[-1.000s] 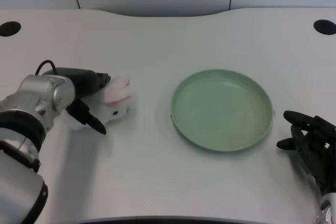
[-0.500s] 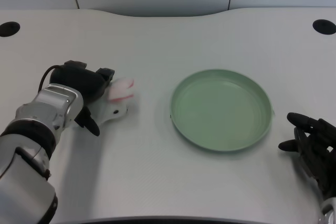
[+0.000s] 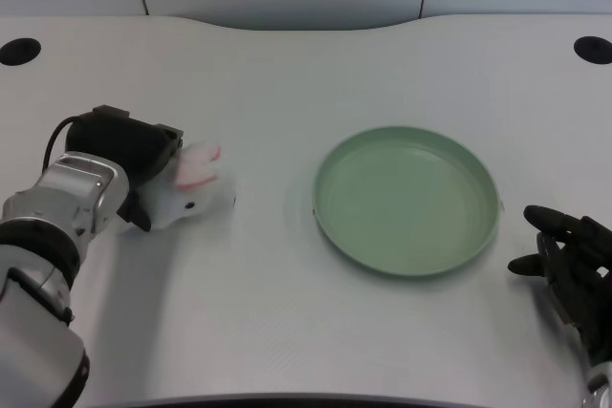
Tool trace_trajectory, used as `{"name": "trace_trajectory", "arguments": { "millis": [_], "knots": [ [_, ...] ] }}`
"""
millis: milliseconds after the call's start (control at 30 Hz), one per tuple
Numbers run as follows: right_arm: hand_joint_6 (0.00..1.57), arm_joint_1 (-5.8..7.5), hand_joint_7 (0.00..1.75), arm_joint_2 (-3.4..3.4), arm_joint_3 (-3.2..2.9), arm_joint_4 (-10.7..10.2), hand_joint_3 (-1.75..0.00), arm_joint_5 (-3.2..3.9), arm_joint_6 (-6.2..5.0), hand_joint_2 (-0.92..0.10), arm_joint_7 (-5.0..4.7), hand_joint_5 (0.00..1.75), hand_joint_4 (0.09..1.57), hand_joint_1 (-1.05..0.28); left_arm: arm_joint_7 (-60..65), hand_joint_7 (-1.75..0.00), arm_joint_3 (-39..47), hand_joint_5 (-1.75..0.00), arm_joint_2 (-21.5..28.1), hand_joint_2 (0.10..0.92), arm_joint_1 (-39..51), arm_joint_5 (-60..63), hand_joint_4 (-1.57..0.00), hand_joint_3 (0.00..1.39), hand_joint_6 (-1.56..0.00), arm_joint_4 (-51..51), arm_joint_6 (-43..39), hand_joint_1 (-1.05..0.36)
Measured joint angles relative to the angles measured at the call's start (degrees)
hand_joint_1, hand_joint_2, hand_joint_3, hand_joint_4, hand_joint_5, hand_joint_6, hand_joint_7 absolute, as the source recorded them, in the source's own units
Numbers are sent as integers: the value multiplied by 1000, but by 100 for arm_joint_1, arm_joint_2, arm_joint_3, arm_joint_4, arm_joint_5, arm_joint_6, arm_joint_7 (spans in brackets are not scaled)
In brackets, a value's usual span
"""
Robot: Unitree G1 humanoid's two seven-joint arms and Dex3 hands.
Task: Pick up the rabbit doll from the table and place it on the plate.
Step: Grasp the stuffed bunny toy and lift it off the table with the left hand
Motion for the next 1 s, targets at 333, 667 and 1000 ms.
{"name": "trace_trajectory", "arguments": {
  "millis": [333, 667, 1000],
  "knots": [
    [924, 21, 347, 2, -14, 0, -307, 49, -20, -921, 71, 1022, 899, -401, 8, -1746, 312, -1746, -32, 760, 94, -274, -601, 18, -497, -1, 8, -303],
    [920, 21, 346, 2, 5, 0, -308, -18, -15, -921, -91, 1023, 902, -388, 24, -988, 787, -1183, -71, 828, 127, -705, -398, 266, -518, -12, 35, -233],
    [924, -56, 349, -1, -10, 131, -301, 7, 114, -921, -130, 1025, 896, -388, -566, -962, 1242, -1195, -67, 623, -156, -1167, -428, 566, -523, -151, -211, -229]
  ]
}}
